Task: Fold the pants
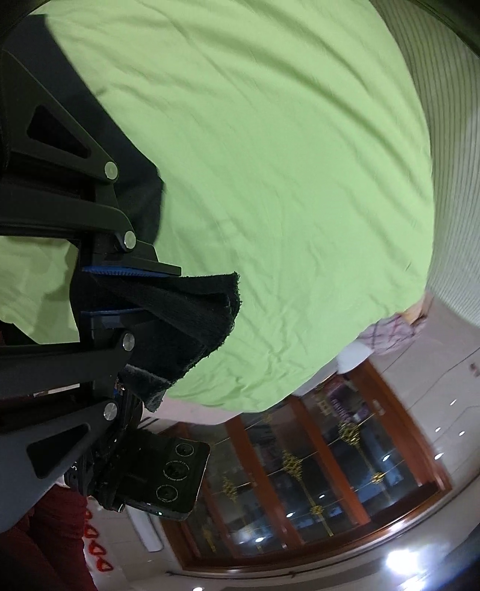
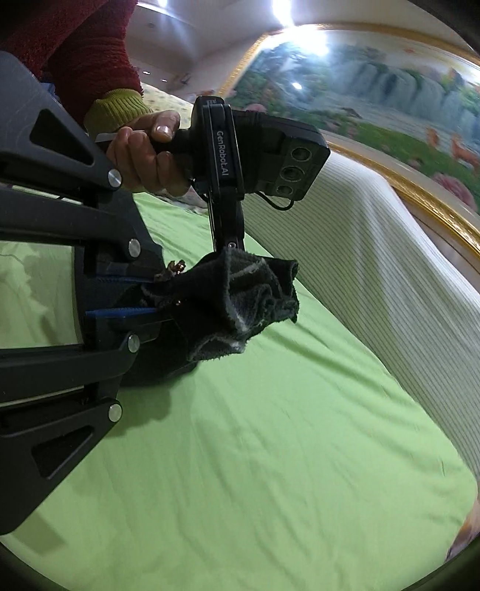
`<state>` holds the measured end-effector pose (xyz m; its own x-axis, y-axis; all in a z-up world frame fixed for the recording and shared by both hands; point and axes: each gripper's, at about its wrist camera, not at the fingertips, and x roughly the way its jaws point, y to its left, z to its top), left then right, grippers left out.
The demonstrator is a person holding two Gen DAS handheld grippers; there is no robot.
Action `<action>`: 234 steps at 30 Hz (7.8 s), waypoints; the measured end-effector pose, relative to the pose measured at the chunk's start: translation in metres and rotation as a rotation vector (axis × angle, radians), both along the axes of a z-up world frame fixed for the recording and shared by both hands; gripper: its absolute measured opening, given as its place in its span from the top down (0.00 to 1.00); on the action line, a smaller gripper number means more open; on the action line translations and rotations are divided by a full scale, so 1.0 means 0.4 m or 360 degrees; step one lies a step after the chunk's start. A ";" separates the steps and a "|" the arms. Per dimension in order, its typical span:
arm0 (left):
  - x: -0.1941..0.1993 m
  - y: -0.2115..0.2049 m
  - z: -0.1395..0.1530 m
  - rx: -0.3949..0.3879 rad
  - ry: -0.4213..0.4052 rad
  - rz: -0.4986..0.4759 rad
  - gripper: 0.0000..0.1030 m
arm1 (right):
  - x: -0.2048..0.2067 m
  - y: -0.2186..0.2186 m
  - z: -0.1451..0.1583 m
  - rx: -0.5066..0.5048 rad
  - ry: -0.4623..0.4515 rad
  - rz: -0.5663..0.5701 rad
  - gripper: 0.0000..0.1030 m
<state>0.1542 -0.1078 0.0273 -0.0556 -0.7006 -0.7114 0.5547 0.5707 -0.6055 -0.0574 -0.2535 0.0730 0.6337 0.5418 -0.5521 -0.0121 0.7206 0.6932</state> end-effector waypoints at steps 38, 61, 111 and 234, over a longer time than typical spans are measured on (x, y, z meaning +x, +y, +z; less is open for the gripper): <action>-0.115 0.526 -0.248 0.0109 0.0274 0.0869 0.85 | 0.182 0.456 -0.163 -0.0315 0.0276 0.0600 0.52; -0.365 0.795 -0.217 0.0052 0.0310 0.1540 0.52 | 0.197 0.545 -0.099 -0.0290 0.0253 0.0872 0.48; -0.522 1.180 -0.378 -0.0318 0.0486 0.2331 0.42 | 0.510 1.201 -0.231 -0.0728 0.0199 0.1959 0.48; -0.241 0.460 -0.104 0.0127 0.0023 0.1170 0.28 | 0.224 0.267 0.060 -0.0872 0.0164 0.0126 0.24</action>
<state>0.0580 0.0761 -0.0141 0.3981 -0.5070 -0.7645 0.0045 0.8345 -0.5510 0.0320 -0.1468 0.0969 0.5309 0.2020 -0.8230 -0.0329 0.9753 0.2182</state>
